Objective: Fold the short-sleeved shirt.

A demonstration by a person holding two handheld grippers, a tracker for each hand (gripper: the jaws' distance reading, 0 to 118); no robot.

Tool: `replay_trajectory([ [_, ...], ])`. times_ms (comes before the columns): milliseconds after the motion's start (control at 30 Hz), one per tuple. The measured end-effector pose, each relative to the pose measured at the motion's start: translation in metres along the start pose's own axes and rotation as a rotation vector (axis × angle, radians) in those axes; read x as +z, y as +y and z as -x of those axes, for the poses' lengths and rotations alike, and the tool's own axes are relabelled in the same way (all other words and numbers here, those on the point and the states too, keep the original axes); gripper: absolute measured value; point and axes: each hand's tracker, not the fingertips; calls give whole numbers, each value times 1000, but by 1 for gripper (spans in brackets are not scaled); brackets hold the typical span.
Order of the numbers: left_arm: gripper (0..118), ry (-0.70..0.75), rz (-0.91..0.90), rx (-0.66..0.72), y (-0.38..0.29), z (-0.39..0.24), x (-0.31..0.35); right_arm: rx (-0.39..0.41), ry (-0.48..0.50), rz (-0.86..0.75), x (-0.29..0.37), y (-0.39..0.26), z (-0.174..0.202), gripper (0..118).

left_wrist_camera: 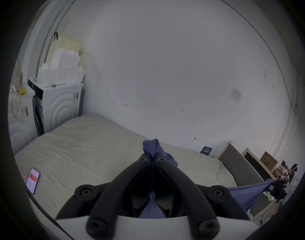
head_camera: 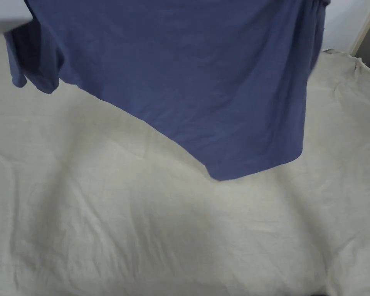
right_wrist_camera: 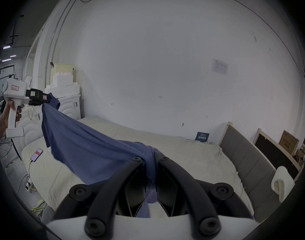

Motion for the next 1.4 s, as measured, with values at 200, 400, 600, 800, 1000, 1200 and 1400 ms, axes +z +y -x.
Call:
replay_trajectory([
  [200, 0, 72, -33, -75, 32, -24, -18, 18, -26, 9, -23, 45, -11, 8],
  [400, 0, 189, -64, -269, 42, -55, -83, 37, -120, 21, -82, 79, -16, 8],
  [600, 0, 254, -55, -270, 41, -69, -167, 106, -213, 26, -157, 100, -25, 8],
  [800, 0, 291, -107, -267, 22, -85, -237, 128, -304, -33, -220, 108, -40, 8],
  [1000, 0, 274, -146, -301, -15, -89, -287, 98, -335, -25, -225, 106, -43, 8],
  [1200, 0, 242, -27, -317, -88, -60, -322, 57, -290, 113, -315, 13, -35, 8],
  [1400, 0, 235, 139, -393, -182, -28, -323, -48, -210, 287, -321, -94, -18, 8],
])
